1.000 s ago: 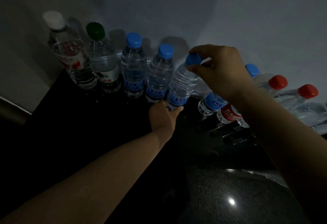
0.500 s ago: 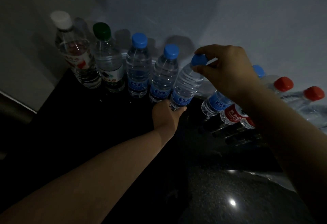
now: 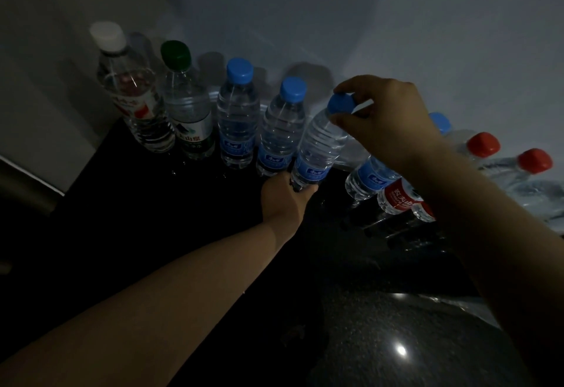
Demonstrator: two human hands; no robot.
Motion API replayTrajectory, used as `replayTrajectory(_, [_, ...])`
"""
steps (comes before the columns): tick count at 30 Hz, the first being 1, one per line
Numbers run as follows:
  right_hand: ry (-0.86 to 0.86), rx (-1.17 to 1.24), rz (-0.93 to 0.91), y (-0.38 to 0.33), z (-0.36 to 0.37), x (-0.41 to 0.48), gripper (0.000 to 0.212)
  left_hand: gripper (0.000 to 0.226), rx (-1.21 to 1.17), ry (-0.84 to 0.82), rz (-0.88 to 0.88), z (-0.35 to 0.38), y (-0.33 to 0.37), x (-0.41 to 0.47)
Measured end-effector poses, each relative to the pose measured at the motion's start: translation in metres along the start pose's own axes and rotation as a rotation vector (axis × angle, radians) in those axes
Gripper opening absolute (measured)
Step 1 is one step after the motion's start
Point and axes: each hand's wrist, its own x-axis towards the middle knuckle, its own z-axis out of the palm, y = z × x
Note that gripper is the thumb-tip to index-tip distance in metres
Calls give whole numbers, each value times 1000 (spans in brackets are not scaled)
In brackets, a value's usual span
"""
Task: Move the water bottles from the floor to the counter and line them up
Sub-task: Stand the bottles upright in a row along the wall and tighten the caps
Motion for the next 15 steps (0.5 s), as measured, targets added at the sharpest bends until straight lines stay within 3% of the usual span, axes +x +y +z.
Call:
replayTrajectory(6, [-52,18,77,0,-5,-9,60,69,137,-100,-43,-22,-5,-15])
replayTrajectory(11, [-20,12,160,3,-26,-31,46,69,211,-222,20,-44,6,-29])
replayTrajectory(15, [6,-7,219,3,-43,-54,39,57,240,-251,129,-53,25,-38])
